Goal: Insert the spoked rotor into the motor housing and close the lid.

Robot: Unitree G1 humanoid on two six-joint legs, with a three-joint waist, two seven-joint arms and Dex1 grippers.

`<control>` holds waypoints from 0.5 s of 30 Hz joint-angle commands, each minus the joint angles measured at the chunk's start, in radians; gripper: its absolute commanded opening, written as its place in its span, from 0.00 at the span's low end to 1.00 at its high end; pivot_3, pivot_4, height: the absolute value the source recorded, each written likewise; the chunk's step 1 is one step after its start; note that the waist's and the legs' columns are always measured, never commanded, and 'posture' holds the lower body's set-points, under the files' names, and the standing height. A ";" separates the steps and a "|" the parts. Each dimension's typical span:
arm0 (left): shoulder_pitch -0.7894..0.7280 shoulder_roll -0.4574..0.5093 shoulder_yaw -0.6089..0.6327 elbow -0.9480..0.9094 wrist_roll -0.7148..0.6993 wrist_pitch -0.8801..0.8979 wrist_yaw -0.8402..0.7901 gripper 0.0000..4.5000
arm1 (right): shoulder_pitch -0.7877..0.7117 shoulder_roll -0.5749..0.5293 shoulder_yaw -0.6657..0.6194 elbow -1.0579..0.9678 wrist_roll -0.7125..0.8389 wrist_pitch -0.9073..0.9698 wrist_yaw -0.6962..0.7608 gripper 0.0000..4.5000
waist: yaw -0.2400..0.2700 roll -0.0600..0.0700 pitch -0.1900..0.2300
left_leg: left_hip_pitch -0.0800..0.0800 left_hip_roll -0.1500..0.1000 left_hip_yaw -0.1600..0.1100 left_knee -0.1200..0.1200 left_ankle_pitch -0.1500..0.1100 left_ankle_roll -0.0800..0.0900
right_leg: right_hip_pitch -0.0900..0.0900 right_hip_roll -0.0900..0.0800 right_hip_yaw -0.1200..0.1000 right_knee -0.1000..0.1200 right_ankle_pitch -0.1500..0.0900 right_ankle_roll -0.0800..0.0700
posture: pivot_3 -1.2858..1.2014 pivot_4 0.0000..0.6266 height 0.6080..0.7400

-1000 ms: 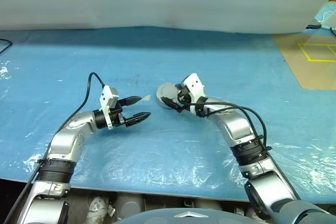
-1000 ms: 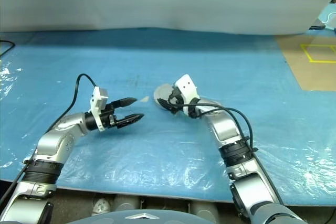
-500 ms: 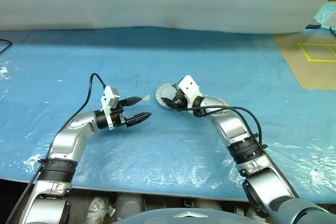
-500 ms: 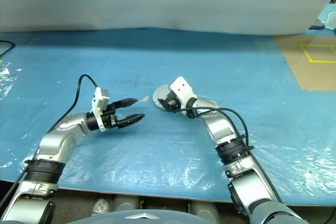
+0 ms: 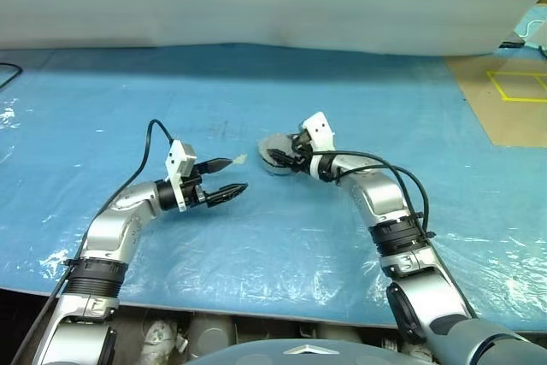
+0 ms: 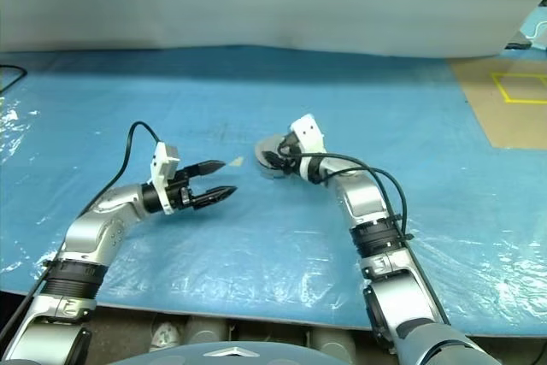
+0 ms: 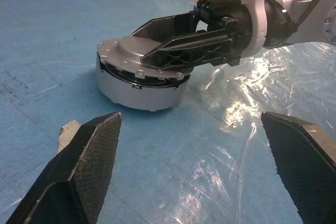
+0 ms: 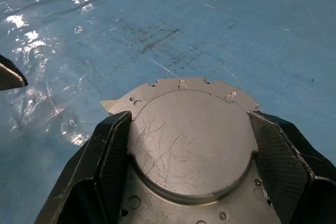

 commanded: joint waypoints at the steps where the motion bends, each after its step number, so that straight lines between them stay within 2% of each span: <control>1: -0.015 0.002 0.009 -0.034 -0.002 -0.002 -0.005 1.00 | 0.010 -0.012 0.034 -0.011 -0.038 -0.038 -0.002 0.69 | -0.001 0.000 0.000 | 0.000 0.000 0.000 0.000 0.000 0.000 | 0.000 0.000 0.000 0.000 0.000 0.000 | 0.52 0.24 1.00; 15: -0.020 -0.004 0.009 -0.041 -0.002 0.006 0.002 1.00 | 0.025 -0.015 0.096 0.077 -0.130 -0.046 -0.062 0.69 | -0.001 0.000 0.000 | 0.003 0.000 0.001 0.000 0.000 0.000 | 0.002 0.000 0.001 0.000 0.000 0.000 | 0.52 0.24 1.00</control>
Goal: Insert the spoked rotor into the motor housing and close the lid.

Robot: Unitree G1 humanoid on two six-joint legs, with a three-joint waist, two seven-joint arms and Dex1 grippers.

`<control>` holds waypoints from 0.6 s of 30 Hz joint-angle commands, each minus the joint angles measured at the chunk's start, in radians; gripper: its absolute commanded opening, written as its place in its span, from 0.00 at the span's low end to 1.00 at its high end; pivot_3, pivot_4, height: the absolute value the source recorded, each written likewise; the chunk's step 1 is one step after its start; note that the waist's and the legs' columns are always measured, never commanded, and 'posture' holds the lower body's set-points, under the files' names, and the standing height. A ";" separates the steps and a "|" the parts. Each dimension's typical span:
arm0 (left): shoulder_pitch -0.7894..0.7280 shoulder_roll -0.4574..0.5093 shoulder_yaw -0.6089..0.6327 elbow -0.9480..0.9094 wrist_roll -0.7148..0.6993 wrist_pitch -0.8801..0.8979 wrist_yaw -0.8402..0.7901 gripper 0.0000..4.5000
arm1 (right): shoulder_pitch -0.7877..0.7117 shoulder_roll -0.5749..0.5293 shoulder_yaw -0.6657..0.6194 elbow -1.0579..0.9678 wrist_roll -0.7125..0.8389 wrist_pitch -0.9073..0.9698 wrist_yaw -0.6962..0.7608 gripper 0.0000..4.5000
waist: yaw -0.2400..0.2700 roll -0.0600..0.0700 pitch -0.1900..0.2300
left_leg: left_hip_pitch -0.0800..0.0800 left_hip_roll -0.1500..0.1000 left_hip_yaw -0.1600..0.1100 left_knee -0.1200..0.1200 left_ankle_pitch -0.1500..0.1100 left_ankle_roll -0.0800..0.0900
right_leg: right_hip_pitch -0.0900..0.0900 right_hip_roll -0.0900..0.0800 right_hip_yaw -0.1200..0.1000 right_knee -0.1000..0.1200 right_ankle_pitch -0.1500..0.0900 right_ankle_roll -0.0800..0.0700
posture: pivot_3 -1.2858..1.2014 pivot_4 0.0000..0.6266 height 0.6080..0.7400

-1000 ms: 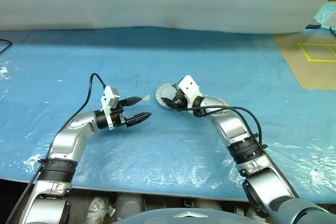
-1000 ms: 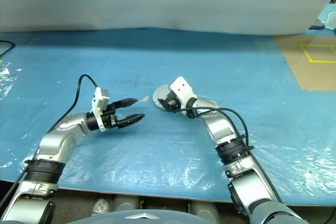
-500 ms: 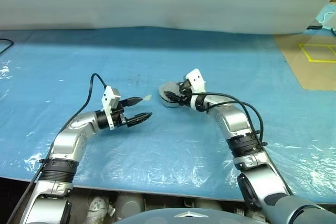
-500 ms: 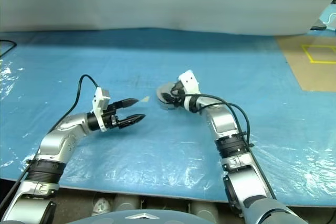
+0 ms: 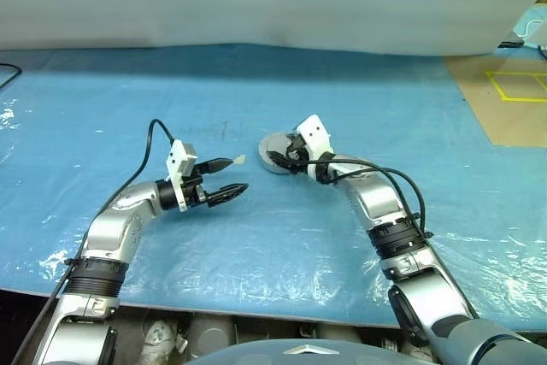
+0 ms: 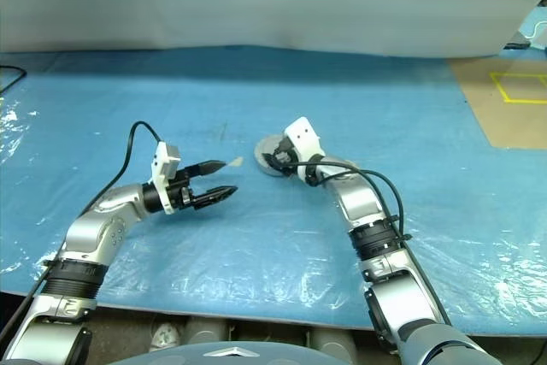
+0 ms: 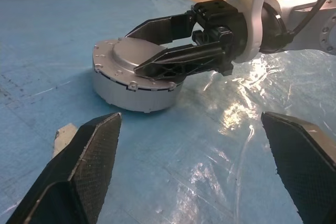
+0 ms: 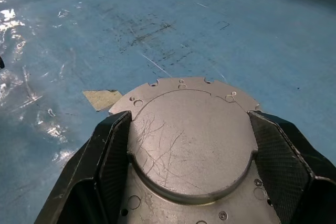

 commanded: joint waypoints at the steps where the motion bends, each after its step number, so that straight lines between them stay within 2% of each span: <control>1: -0.015 0.001 0.010 -0.037 -0.001 -0.003 0.002 1.00 | 0.019 -0.006 0.029 0.074 -0.059 0.030 -0.038 0.69 | 0.000 0.000 0.000 | 0.001 0.000 0.000 0.000 0.000 0.000 | 0.001 0.000 0.001 0.000 0.000 0.000 | 0.52 0.24 1.00; 10: -0.016 -0.004 0.010 -0.035 -0.001 -0.006 0.005 1.00 | 0.021 -0.031 0.076 0.173 -0.108 0.111 -0.052 0.69 | 0.000 0.000 -0.001 | 0.014 0.000 0.001 -0.001 0.000 0.000 | 0.010 -0.001 0.005 0.000 0.000 0.000 | 0.52 0.24 1.00; 13: -0.011 -0.005 0.009 -0.040 -0.001 -0.005 0.006 1.00 | 0.026 -0.053 0.065 0.165 -0.080 0.150 -0.014 0.69 | 0.002 0.000 -0.001 | 0.021 0.000 0.002 -0.004 -0.001 0.001 | 0.015 -0.002 0.007 -0.001 -0.005 0.007 | 0.52 0.24 1.00; 18: -0.017 -0.002 0.010 -0.042 -0.003 -0.001 0.003 1.00 | 0.025 -0.088 0.038 0.150 -0.051 0.166 0.038 0.69 | 0.013 0.000 -0.003 | 0.020 -0.001 0.002 -0.007 -0.001 0.002 | 0.016 -0.003 0.007 -0.004 -0.005 0.008 | 0.52 0.24 1.00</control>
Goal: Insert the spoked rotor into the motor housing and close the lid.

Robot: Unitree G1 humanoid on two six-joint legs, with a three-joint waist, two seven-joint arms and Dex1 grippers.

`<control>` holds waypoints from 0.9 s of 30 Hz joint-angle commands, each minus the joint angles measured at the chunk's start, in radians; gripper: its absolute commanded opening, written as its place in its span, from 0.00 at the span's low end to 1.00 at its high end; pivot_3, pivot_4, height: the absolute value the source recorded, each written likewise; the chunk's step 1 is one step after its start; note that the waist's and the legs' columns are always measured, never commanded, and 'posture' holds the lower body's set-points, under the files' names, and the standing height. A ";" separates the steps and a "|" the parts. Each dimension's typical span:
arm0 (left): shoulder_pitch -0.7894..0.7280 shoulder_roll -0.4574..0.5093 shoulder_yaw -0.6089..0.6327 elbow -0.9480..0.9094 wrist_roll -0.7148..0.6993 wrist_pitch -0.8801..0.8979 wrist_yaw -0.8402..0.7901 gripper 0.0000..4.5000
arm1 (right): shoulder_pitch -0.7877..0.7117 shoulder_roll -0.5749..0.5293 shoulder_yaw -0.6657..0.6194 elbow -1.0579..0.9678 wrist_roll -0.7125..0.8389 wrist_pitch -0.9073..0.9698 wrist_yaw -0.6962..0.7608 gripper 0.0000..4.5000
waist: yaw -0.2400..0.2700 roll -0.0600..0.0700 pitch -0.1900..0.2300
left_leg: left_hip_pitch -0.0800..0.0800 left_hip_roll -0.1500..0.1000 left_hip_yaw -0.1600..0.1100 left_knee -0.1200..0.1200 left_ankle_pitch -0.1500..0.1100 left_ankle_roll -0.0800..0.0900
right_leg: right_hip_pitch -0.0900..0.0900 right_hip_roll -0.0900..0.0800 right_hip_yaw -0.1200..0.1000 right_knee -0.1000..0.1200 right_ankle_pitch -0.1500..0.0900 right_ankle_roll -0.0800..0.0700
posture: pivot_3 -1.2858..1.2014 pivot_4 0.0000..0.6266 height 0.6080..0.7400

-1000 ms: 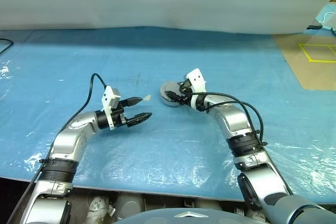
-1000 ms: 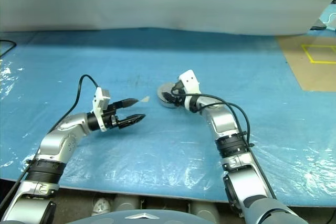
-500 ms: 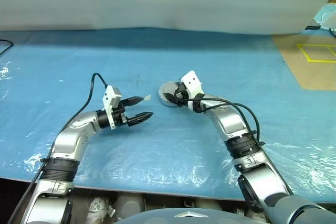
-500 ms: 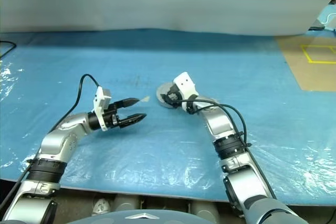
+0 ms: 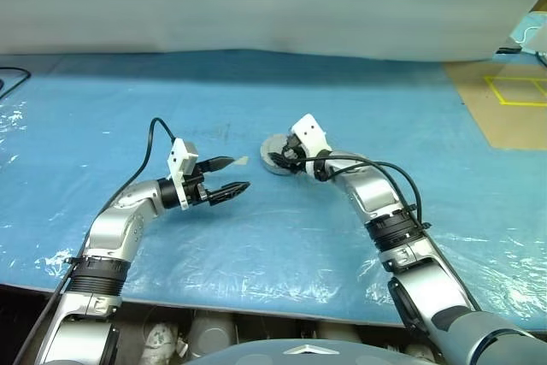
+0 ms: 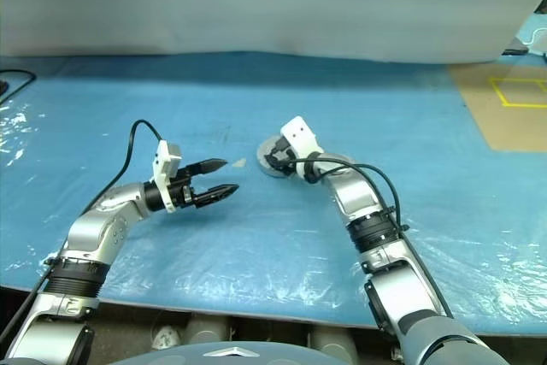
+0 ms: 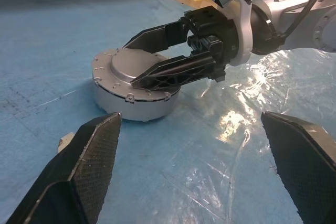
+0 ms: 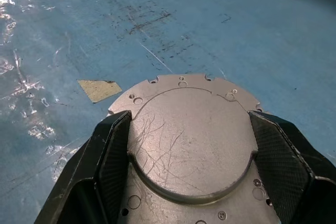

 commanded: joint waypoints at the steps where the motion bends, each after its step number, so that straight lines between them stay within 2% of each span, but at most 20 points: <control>1: -0.012 0.004 0.011 -0.037 -0.004 -0.002 -0.003 1.00 | 0.064 -0.054 0.010 0.099 -0.030 0.105 0.015 0.69 | 0.003 0.000 0.000 | 0.000 0.000 0.000 0.000 0.000 0.000 | 0.000 0.000 0.000 -0.001 0.000 0.000 | 0.52 0.24 1.00; 3: -0.013 0.004 0.010 -0.035 -0.003 -0.003 -0.004 1.00 | 0.056 -0.056 0.007 0.123 -0.042 0.094 0.002 0.69 | 0.003 -0.001 -0.001 | -0.001 0.000 0.001 -0.002 0.000 -0.001 | 0.000 0.000 0.000 -0.003 0.003 -0.005 | 0.52 0.24 1.00; 7: -0.018 0.004 0.010 -0.031 -0.001 -0.003 -0.006 1.00 | 0.043 -0.027 -0.011 0.161 -0.045 0.108 -0.047 0.69 | 0.002 -0.003 -0.003 | 0.000 0.000 0.001 -0.007 0.001 -0.001 | 0.000 0.000 0.000 -0.006 0.004 -0.006 | 0.52 0.24 1.00; 15: -0.021 0.004 0.007 -0.035 -0.003 0.001 -0.007 1.00 | 0.043 -0.016 -0.008 0.189 -0.052 0.125 -0.085 0.69 | 0.001 -0.006 -0.009 | 0.001 0.000 0.001 -0.010 0.001 -0.001 | 0.000 0.000 0.000 -0.009 0.000 0.000 | 0.52 0.24 1.00; 20: -0.021 0.006 0.007 -0.034 -0.001 0.002 -0.007 1.00 | 0.045 -0.022 0.003 0.170 -0.035 0.151 -0.044 0.69 | 0.001 -0.007 -0.009 | 0.001 0.000 0.001 -0.011 0.000 0.000 | 0.001 0.000 0.000 -0.010 0.000 0.001 | 0.52 0.24 1.00; 27: -0.034 -0.004 0.003 -0.021 0.003 -0.003 -0.004 1.00 | 0.101 -0.024 0.072 0.005 -0.016 0.149 0.057 0.69 | 0.000 -0.008 -0.010 | -0.001 0.000 0.002 -0.014 0.001 -0.001 | -0.001 0.001 0.000 -0.013 0.001 -0.002 | 0.52 0.24 1.00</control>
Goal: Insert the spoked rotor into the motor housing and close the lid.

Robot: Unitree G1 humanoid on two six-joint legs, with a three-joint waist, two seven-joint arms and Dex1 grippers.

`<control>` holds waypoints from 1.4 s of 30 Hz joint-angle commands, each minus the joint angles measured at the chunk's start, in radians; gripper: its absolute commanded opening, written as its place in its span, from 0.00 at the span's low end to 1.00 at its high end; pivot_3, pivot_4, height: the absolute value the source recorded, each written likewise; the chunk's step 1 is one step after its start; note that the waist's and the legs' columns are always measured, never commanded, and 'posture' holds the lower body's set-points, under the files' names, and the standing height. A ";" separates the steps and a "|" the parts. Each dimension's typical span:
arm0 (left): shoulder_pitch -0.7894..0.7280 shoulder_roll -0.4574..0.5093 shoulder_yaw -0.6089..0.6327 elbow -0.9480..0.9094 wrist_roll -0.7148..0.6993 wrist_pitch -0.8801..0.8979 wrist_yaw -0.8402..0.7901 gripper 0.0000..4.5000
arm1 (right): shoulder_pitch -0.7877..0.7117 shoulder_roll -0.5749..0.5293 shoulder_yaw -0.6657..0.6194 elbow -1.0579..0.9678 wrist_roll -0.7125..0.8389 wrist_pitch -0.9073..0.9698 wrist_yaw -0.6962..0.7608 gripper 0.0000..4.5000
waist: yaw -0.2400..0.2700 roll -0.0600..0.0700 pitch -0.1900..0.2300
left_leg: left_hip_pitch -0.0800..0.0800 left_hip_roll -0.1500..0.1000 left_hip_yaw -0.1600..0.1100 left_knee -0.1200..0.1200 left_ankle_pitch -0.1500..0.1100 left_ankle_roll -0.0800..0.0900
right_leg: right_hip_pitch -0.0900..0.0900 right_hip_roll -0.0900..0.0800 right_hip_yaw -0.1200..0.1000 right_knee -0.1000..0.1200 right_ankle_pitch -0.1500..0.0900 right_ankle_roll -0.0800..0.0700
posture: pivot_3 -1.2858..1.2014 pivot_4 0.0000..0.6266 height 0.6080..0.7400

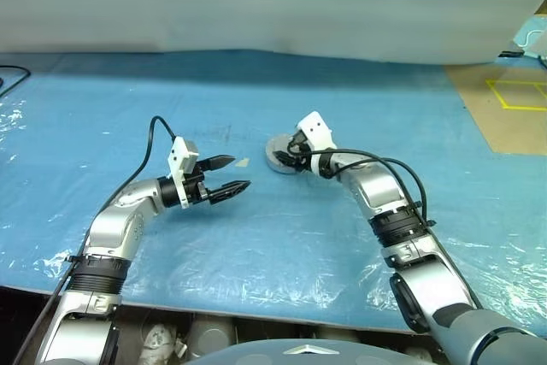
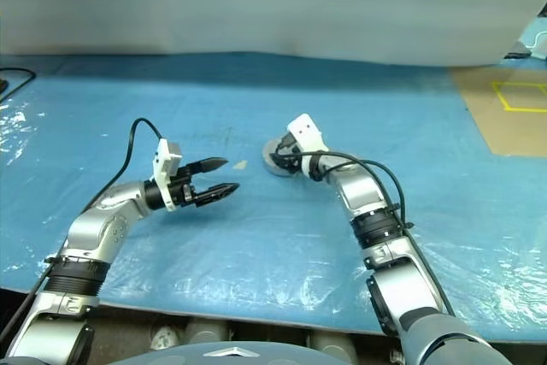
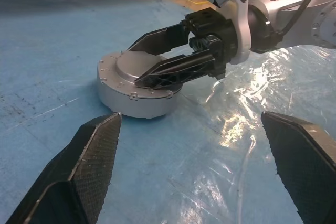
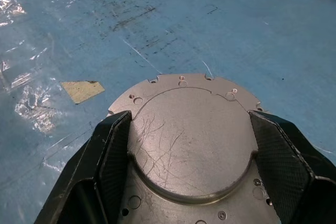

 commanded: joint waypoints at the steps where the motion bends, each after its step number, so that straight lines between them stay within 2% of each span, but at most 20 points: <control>1: -0.021 -0.004 0.004 -0.021 0.002 -0.006 -0.002 1.00 | 0.101 -0.019 0.093 0.016 -0.024 0.092 0.060 0.69 | -0.003 -0.001 0.000 | -0.001 0.000 0.000 -0.001 0.000 0.000 | -0.001 0.000 0.000 0.000 0.000 -0.003 | 0.52 0.24 1.00; 7: -0.022 -0.002 0.008 -0.016 0.002 -0.007 -0.004 1.00 | 0.134 -0.033 0.072 -0.089 0.036 0.070 0.146 0.69 | -0.013 -0.002 -0.001 | -0.002 0.001 -0.001 -0.006 -0.004 -0.008 | -0.003 0.006 -0.004 0.000 -0.002 -0.004 | 0.52 0.24 1.00; 14: -0.017 0.001 0.011 -0.020 0.003 -0.006 -0.003 1.00 | 0.089 -0.002 0.046 0.034 -0.021 0.047 0.035 0.69 | -0.027 -0.002 -0.001 | 0.002 0.003 -0.002 -0.006 -0.006 -0.011 | -0.001 0.009 -0.004 0.000 -0.005 -0.008 | 0.52 0.24 1.00; 21: -0.032 -0.007 -0.017 0.015 0.048 -0.028 0.006 1.00 | 0.120 -0.027 0.101 0.017 -0.058 0.033 0.040 0.69 | -0.027 -0.002 -0.001 | 0.006 0.002 -0.001 -0.005 -0.006 -0.010 | 0.003 0.003 -0.002 0.001 -0.006 -0.008 | 0.52 0.24 1.00; 27: -0.075 -0.080 -0.048 0.090 0.109 -0.087 0.042 1.00 | 0.128 -0.028 0.097 -0.003 -0.048 0.047 0.050 0.69 | -0.028 -0.002 -0.001 | 0.006 0.002 -0.001 -0.005 -0.006 -0.010 | 0.003 0.003 -0.001 0.001 -0.006 -0.009 | 0.52 0.24 1.00; 30: -0.117 -0.129 -0.040 0.149 0.115 -0.112 0.057 0.87 | 0.124 -0.029 0.089 -0.007 -0.044 0.051 0.051 0.69 | -0.028 -0.002 -0.001 | 0.005 0.002 -0.001 -0.005 -0.006 -0.010 | 0.002 0.004 -0.002 0.000 -0.006 -0.009 | 0.52 0.24 1.00; 39: -0.219 -0.190 -0.052 0.320 0.204 -0.212 0.113 0.15 | 0.133 -0.031 0.068 -0.022 -0.035 0.059 0.041 0.69 | -0.027 -0.002 -0.001 | 0.005 0.001 -0.001 -0.005 -0.006 -0.010 | 0.002 0.004 -0.002 0.000 -0.006 -0.008 | 0.52 0.24 1.00; 42: -0.234 -0.195 -0.074 0.360 0.241 -0.238 0.109 0.15 | 0.143 -0.034 0.064 -0.036 -0.034 0.065 0.041 0.69 | -0.024 -0.002 -0.001 | 0.004 0.001 -0.001 -0.005 -0.006 -0.010 | 0.002 0.003 -0.002 0.000 -0.006 -0.008 | 0.52 0.24 1.00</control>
